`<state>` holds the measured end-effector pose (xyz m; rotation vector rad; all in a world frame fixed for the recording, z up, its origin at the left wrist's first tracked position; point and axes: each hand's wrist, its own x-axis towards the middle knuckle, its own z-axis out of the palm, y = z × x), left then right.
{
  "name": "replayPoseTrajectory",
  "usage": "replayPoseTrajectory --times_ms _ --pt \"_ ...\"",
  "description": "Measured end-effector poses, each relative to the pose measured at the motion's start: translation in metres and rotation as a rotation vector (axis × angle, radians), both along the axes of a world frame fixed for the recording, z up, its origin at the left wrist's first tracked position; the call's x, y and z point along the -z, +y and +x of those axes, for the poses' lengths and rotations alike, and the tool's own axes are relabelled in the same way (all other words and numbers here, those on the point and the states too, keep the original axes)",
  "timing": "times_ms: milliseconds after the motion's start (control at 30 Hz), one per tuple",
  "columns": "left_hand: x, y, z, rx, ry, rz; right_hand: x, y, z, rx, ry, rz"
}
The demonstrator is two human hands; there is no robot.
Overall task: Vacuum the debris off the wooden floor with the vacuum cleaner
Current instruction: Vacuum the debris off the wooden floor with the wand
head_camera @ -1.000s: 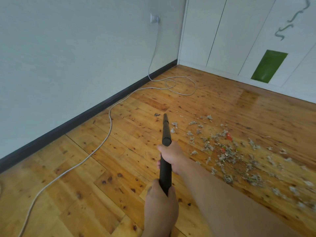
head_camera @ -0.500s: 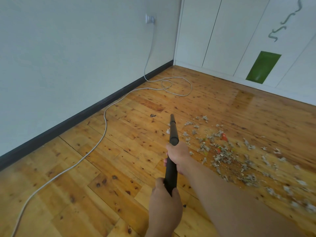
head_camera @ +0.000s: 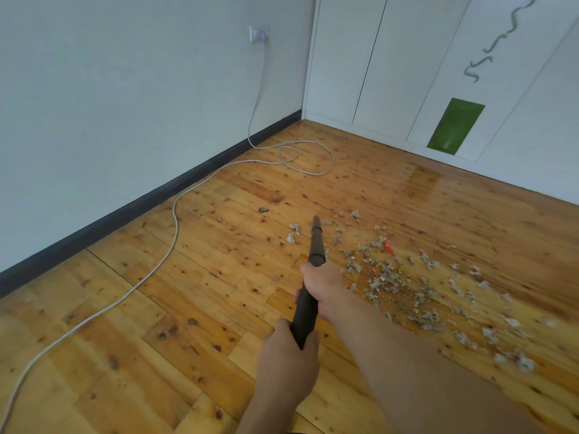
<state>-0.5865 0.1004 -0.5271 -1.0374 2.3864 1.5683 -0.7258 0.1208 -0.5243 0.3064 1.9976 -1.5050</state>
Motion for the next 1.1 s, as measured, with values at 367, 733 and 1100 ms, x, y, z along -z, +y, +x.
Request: replayPoseTrajectory --times_ms 367,733,1100 --pt "-0.016 0.011 0.011 0.047 0.044 -0.016 -0.023 0.023 0.020 0.001 -0.063 -0.039" --pt "-0.043 0.020 0.033 0.101 0.121 0.105 -0.049 0.043 0.046 -0.009 -0.139 -0.097" --pt "-0.065 0.030 0.051 0.115 0.053 0.149 -0.056 0.055 0.068 -0.018 -0.152 -0.101"
